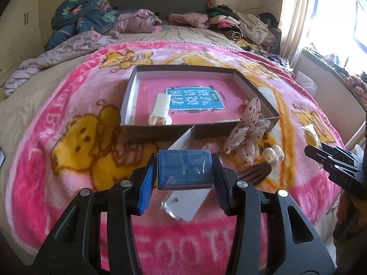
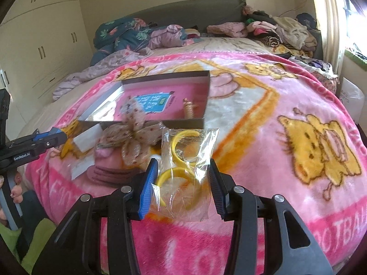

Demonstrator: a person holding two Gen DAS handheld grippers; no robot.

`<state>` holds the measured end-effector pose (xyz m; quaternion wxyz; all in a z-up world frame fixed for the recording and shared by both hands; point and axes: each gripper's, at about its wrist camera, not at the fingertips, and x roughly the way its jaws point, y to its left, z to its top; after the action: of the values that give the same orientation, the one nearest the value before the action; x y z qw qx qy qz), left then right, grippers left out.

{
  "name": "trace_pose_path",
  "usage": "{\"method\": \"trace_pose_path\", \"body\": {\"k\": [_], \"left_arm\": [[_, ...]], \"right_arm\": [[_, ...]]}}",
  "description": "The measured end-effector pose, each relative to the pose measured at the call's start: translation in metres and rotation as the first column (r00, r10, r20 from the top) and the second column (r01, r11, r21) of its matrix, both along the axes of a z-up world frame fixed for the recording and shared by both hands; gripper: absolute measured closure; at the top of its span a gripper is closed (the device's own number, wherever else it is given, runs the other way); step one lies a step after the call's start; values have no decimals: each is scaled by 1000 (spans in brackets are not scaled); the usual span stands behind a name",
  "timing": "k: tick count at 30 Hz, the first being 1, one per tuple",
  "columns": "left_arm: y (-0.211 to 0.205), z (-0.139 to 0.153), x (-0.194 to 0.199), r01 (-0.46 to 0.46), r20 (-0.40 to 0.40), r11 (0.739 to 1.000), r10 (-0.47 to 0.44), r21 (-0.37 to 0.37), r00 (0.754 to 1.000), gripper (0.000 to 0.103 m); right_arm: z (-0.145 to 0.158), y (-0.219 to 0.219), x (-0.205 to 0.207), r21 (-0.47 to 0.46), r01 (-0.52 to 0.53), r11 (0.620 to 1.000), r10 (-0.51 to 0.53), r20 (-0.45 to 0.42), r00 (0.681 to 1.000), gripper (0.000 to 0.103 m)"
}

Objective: Organize jewelry
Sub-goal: 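Lower the blue block into the box with the left tool while the right tool drops the ring bag inside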

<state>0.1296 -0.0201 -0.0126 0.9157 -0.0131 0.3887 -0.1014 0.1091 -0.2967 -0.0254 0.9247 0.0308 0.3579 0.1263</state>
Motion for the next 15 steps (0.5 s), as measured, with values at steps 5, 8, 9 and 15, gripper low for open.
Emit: {"method": "trace_pose_path", "body": {"k": [5, 8, 9, 15], "left_arm": [[-9, 7, 16, 18, 14, 1000, -18, -1, 1000, 66], [-15, 9, 26, 26, 19, 1000, -26, -2, 999, 66], [-17, 10, 30, 28, 21, 1000, -28, 0, 999, 66], [-24, 10, 51, 31, 15, 1000, -31, 3, 999, 66]], "right_arm": [[3, -9, 10, 2, 22, 1000, -22, 9, 1000, 61], [5, -13, 17, 4, 28, 1000, -28, 16, 999, 61], [6, -14, 19, 5, 30, 1000, -30, 17, 999, 61], [11, -13, 33, 6, 25, 1000, -25, 30, 999, 61]]}}
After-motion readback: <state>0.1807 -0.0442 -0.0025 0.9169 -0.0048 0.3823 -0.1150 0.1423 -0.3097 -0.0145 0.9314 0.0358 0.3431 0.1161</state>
